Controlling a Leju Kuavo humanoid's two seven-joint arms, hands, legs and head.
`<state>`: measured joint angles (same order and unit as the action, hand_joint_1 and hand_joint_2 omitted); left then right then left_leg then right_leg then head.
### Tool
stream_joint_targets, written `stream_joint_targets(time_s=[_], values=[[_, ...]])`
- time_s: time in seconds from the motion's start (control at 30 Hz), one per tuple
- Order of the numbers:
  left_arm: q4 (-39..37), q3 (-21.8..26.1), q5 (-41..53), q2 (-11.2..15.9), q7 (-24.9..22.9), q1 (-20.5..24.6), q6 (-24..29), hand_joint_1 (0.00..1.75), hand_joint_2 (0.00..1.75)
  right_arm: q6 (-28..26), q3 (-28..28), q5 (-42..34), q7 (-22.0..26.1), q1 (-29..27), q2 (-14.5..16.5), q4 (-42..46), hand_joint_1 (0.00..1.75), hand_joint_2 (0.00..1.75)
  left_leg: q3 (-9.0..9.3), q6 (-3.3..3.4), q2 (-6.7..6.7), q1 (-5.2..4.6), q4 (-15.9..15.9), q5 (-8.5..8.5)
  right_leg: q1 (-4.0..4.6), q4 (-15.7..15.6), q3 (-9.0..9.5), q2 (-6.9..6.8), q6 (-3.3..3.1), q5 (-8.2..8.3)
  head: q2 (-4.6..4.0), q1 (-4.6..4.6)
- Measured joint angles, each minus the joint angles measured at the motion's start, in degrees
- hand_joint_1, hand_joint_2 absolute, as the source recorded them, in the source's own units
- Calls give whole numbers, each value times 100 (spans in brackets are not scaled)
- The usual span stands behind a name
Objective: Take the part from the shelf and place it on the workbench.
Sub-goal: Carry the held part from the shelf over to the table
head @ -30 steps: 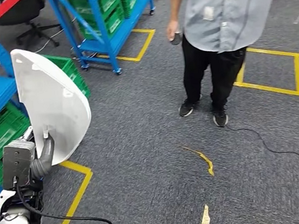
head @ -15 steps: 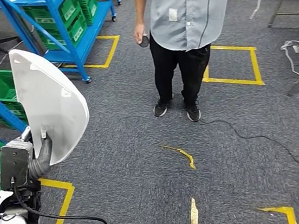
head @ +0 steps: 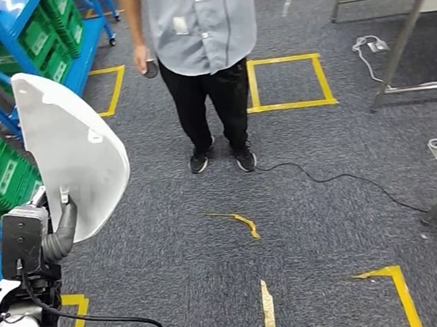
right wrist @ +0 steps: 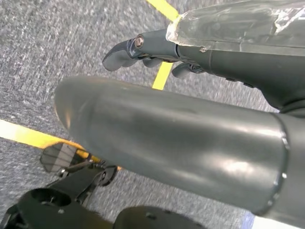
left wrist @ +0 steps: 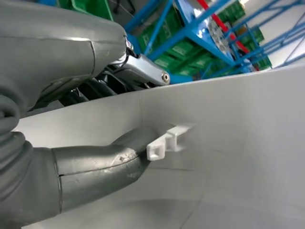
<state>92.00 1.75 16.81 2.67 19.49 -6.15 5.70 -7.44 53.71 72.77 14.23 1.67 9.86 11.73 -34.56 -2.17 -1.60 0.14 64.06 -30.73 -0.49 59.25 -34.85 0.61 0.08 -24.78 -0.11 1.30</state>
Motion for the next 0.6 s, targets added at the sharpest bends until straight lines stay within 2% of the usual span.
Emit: stream_joint_targets(time_s=[0.03, 0.07, 0.1, 0.13, 0.17, 0.2, 0.23, 0.3, 0.33, 0.37, 0.4, 0.43, 0.47, 0.5, 0.53, 0.57, 0.6], values=[[0, 6, 0, 2, -1, -7, -1, 175, 175, 2, 0, 1, 0, 3, 1, 1, 0, 0, -193, -4, 81, 0, 415, -192, -1, 0, -10, 68, -12, 8, 0, 5], [0, 11, 0, 4, -2, -14, -2, 175, 175, 4, 0, 1, -1, 3, 1, 1, 0, 0, -364, -2, 113, 0, 765, -316, 1, 0, -19, 142, -20, 14, 0, 9], [0, 13, 0, 4, -4, -18, -3, 175, 175, 5, 1, 1, -3, -1, 1, 1, 0, 0, -460, 7, 127, -1, 944, -330, 3, 1, -26, 221, -23, 21, 0, 9], [0, 13, 0, 4, -4, -20, -4, 175, 175, 5, 4, 0, -4, -4, 0, 1, 0, 0, -450, 22, 140, 0, 900, -229, 4, 1, -30, 303, -21, 30, 1, 8], [0, 13, 0, 4, -5, -20, -4, 175, 175, 5, 7, -1, -7, -7, -1, 1, 0, 0, -332, 39, 173, 1, 643, -41, 2, 1, -31, 388, -13, 41, 1, 8], [0, 13, 0, 4, -5, -18, -5, 175, 175, 6, 10, 0, -7, -7, 0, 1, 0, 0, -141, 56, 263, 7, 250, 182, -5, 1, -32, 469, 2, 52, 1, 8], [0, 13, 0, 4, -5, -16, -8, 175, 175, 7, 11, 1, -7, -3, 1, 1, 0, 0, 54, 73, 426, 19, -158, 344, -2, 10, -43, 544, 23, 61, 1, 7], [1, 16, 0, 7, -9, -13, -13, 175, 175, 8, 13, 1, -7, 6, 2, 1, 0, 0, 278, 83, 676, 35, -651, 469, -19, 17, -95, 683, 86, 94, 1, 6], [2, 17, 0, 8, -12, -12, -15, 175, 175, 8, 14, 1, -7, 4, 2, 1, 0, 0, 299, 94, 709, 29, -719, 457, -32, 6, -125, 751, 128, 118, 1, 5], [3, 19, 0, 8, -15, -9, -17, 175, 175, 9, 15, 1, -8, -4, 2, 1, 0, 0, 298, 112, 644, 22, -738, 468, -54, -17, -166, 820, 172, 147, 1, 3], [5, 19, 0, 6, -19, -1, -18, 175, 175, 9, 15, 1, -8, -17, 2, 1, 0, 0, 302, 145, 569, 17, -760, 489, -61, -10, -200, 789, 200, 148, 1, 2], [8, 19, 0, 4, -20, 7, -19, 175, 175, 9, 16, 2, -9, -27, 2, 1, 0, 0, 308, 183, 488, 17, -781, 507, -53, 64, -258, 653, 219, 92, 0, -9], [10, 20, 0, 3, -20, 10, -19, 175, 175, 10, 17, 2, -11, -28, 2, 1, 0, 0, 313, 218, 403, 18, -802, 523, -38, 248, -358, 463, 232, -35, 0, -23], [11, 22, 0, 4, -21, 5, -19, 175, 175, 10, 18, 2, -12, -21, 2, 1, 0, 0, 316, 242, 313, 12, -809, 526, -25, 552, -487, 239, 237, -224, 0, -35], [12, 25, 0, 5, -22, -6, -19, 175, 175, 10, 19, 2, -14, -11, 2, 1, 0, 0, 313, 258, 227, 4, -807, 523, -15, 931, -654, 91, 254, -437, 1, -45], [11, 27, 0, 7, -22, -14, -20, 175, 175, 11, 19, 2, -15, -4, 2, 1, 0, 0, 312, 264, 136, -2, -806, 522, -15, 1301, -810, 29, 272, -606, 1, -49], [11, 28, 0, 9, -23, -19, -20, 175, 175, 11, 19, 2, -15, -3, 2, 1, 0, 0, 311, 266, 47, -4, -805, 520, -16, 1540, -900, 1, 286, -685, 1, -49]])
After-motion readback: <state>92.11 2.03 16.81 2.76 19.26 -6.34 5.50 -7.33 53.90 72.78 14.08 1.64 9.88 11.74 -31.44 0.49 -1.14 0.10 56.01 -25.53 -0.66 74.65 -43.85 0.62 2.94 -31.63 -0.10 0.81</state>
